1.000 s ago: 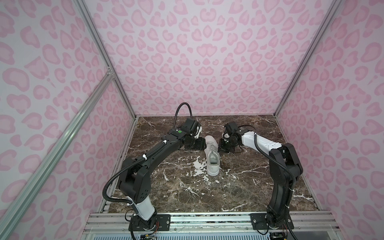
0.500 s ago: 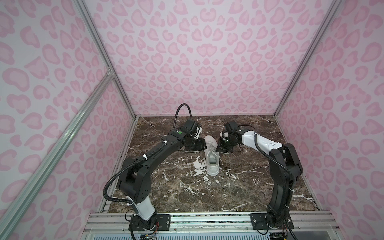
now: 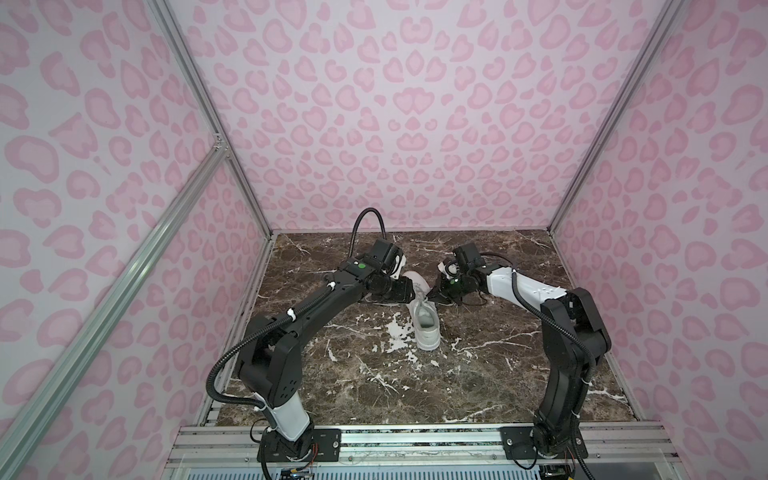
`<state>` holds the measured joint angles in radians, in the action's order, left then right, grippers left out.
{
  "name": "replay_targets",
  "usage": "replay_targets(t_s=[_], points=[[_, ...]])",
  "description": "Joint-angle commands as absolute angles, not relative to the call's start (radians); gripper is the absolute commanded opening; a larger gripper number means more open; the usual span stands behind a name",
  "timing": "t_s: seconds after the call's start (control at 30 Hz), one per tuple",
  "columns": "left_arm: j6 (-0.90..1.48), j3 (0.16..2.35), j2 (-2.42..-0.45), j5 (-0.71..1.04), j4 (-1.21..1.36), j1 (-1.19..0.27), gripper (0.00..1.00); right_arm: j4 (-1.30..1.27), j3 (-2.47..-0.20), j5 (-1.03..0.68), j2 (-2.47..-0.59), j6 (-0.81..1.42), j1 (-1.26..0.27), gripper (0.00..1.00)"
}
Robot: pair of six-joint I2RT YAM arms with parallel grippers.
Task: Tie the shoes
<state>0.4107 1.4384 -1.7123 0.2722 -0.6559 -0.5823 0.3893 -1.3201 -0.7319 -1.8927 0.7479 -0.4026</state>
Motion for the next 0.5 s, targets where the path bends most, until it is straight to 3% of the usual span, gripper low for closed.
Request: replay_targets(t_s=[0.0, 0.3, 0.47], points=[[0.425, 1.45, -1.719, 0.302, -0.621, -0.584, 0.54, 0.29, -1.297, -0.793, -1.879, 0.79, -0.395, 0.01], [0.446, 1.461, -1.738, 0.339, -0.591, -0.587, 0.54, 0.134, -1.222, -0.875, -1.865, 0.881, -0.381, 0.01], [0.467, 1.452, -1.75, 0.373, -0.561, -0.588, 0.47, 0.07, -1.188, -0.904, -1.86, 0.919, -0.372, 0.01]])
